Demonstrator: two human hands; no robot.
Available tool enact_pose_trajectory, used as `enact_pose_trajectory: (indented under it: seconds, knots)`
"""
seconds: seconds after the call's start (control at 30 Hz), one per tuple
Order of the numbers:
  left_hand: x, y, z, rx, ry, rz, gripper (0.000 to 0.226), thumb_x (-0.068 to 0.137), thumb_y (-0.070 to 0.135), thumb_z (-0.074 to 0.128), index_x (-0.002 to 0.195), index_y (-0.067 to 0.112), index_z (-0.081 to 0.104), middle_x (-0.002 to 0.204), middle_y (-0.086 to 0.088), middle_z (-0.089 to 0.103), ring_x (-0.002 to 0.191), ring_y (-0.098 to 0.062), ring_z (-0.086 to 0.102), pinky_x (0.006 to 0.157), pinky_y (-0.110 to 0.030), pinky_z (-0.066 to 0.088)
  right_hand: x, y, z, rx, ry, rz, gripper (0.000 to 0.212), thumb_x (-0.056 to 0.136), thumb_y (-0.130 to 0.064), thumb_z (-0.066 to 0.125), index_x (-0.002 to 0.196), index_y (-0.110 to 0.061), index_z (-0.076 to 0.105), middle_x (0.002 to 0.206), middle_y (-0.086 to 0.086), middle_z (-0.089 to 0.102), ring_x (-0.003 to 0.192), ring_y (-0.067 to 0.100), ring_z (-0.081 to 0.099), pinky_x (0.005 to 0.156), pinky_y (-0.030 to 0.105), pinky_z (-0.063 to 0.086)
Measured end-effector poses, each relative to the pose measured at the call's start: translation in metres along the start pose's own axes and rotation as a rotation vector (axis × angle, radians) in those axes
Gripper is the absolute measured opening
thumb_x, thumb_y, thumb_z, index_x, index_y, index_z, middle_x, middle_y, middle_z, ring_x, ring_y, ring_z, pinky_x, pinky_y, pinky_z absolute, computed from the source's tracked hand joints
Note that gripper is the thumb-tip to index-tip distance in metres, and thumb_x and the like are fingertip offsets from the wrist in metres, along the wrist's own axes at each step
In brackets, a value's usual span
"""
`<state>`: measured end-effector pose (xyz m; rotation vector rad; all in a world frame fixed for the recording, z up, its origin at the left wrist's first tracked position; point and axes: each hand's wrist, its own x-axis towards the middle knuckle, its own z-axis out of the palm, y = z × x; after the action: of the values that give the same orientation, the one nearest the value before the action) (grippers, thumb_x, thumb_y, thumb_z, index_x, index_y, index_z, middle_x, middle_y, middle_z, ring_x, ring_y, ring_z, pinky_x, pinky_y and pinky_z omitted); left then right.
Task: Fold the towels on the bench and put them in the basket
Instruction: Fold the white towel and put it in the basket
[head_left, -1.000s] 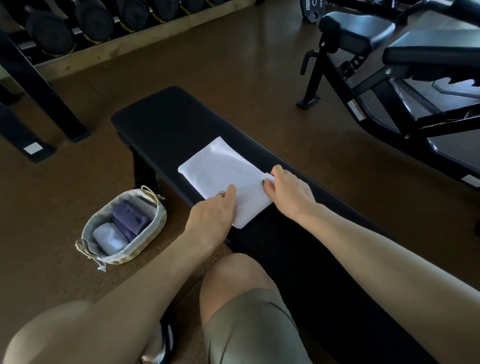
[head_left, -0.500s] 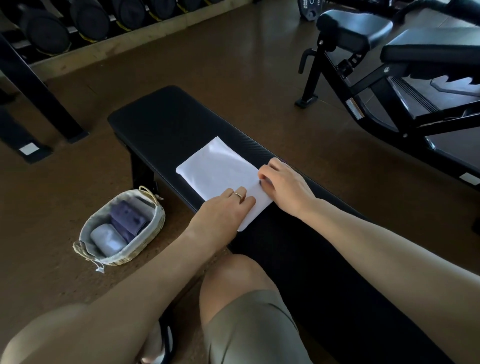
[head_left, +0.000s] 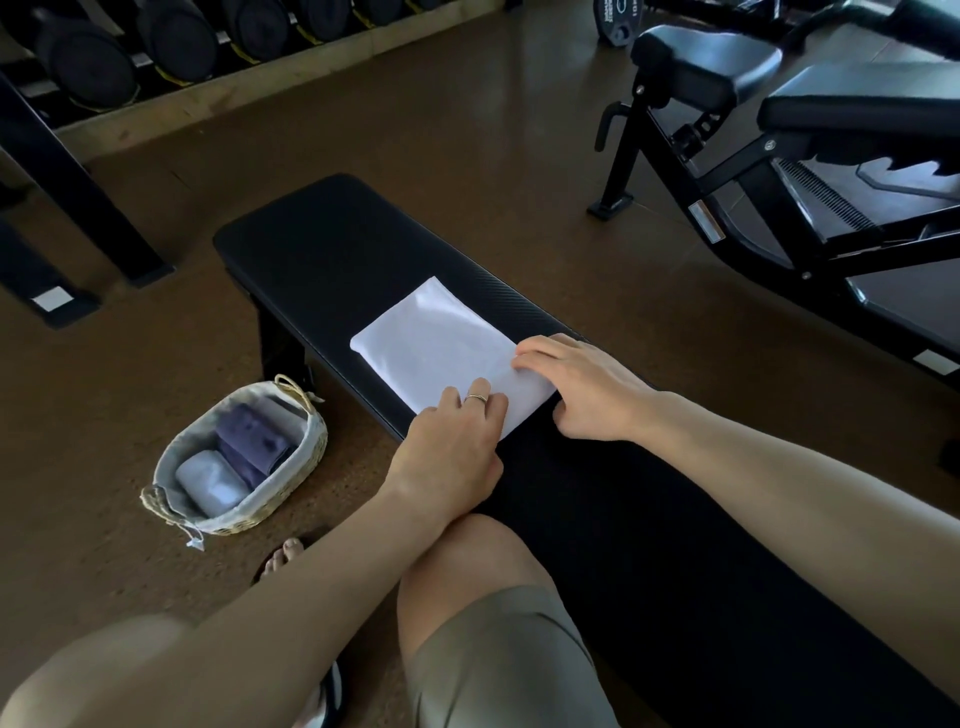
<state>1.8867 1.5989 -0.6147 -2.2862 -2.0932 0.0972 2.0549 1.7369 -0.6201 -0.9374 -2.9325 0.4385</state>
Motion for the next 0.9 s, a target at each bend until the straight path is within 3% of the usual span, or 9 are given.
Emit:
enact_pose_trajectory:
  seconds: [0.13,0.27,0.43,0.57,0.7,0.77,0.8,0.83,0.9]
  knots:
    - [-0.002,-0.01,-0.011,-0.091,-0.021,-0.065,0.025,0.092,0.026,0.046,0.115,0.015,0.041,0.114,-0.005,0.05,0.084,-0.021,0.048,0.059,-0.034,0.039,0.002,0.0,-0.004,0.043,0.034,0.01,0.063,0.076,-0.011,0.07,0.137,-0.021,0.057,0.137,-0.009,0.056,0.124,0.014,0.05,0.108,0.035,0.044]
    - [-0.009,-0.026,-0.02,-0.201,0.0,-0.118,0.013,0.098,0.028,0.04,0.105,0.021,0.032,0.094,0.002,0.045,0.068,-0.017,0.044,0.059,-0.032,0.038,0.007,-0.002,0.0,0.167,0.075,0.002,0.046,0.078,-0.024,0.077,0.123,-0.024,0.068,0.121,-0.011,0.064,0.114,0.01,0.057,0.102,0.036,0.048]
    - [-0.01,-0.047,-0.02,-0.404,-0.019,-0.143,0.013,0.101,0.028,0.042,0.103,0.024,0.03,0.09,0.005,0.046,0.064,-0.013,0.045,0.058,-0.031,0.032,0.017,-0.014,-0.005,0.524,0.09,0.13,0.025,0.08,-0.022,0.081,0.104,-0.027,0.075,0.098,-0.013,0.072,0.095,0.004,0.066,0.086,0.029,0.053]
    - [-0.003,-0.07,-0.015,-0.656,-0.071,-0.21,0.015,0.101,0.024,0.044,0.115,0.023,0.039,0.089,0.003,0.052,0.075,-0.018,0.053,0.061,-0.034,0.038,0.031,-0.012,-0.006,0.755,0.019,0.283,0.017,0.082,-0.028,0.08,0.097,-0.023,0.074,0.096,-0.004,0.074,0.095,0.014,0.07,0.095,0.046,0.056]
    - [0.002,-0.089,-0.007,-0.779,-0.042,-0.305,0.015,0.107,0.033,0.041,0.118,0.022,0.041,0.1,0.0,0.056,0.084,-0.013,0.056,0.065,-0.029,0.044,0.04,-0.015,-0.009,0.872,-0.032,0.425,0.023,0.093,-0.043,0.07,0.108,-0.025,0.073,0.108,-0.003,0.074,0.103,0.014,0.069,0.101,0.04,0.052]
    - [0.005,-0.095,-0.002,-0.816,-0.016,-0.342,0.015,0.108,0.034,0.04,0.113,0.021,0.042,0.099,-0.003,0.058,0.085,-0.019,0.06,0.069,-0.037,0.048,0.048,-0.02,-0.008,0.772,0.001,0.466,0.036,0.096,-0.051,0.062,0.104,-0.017,0.072,0.104,0.007,0.071,0.098,0.024,0.067,0.092,0.042,0.053]
    - [0.006,-0.097,0.001,-0.832,-0.006,-0.364,0.014,0.108,0.035,0.04,0.111,0.021,0.043,0.099,-0.004,0.06,0.085,-0.022,0.062,0.071,-0.04,0.05,0.052,-0.024,-0.007,0.706,0.017,0.471,0.042,0.098,-0.053,0.058,0.096,-0.013,0.069,0.094,0.01,0.067,0.088,0.026,0.065,0.081,0.042,0.052]
    - [0.008,-0.099,0.005,-0.842,0.002,-0.388,0.015,0.108,0.035,0.04,0.11,0.02,0.043,0.099,-0.005,0.06,0.085,-0.023,0.063,0.071,-0.041,0.051,0.057,-0.027,-0.005,0.645,0.031,0.479,0.045,0.099,-0.054,0.056,0.087,-0.011,0.064,0.083,0.007,0.061,0.077,0.024,0.059,0.07,0.038,0.046]
    - [0.01,-0.101,0.011,-0.841,0.021,-0.43,0.016,0.108,0.034,0.04,0.109,0.019,0.044,0.098,-0.006,0.061,0.085,-0.023,0.062,0.068,-0.038,0.049,0.065,-0.033,0.0,0.575,0.06,0.507,0.047,0.1,-0.055,0.053,0.075,-0.015,0.051,0.074,0.001,0.052,0.069,0.017,0.052,0.062,0.033,0.038]
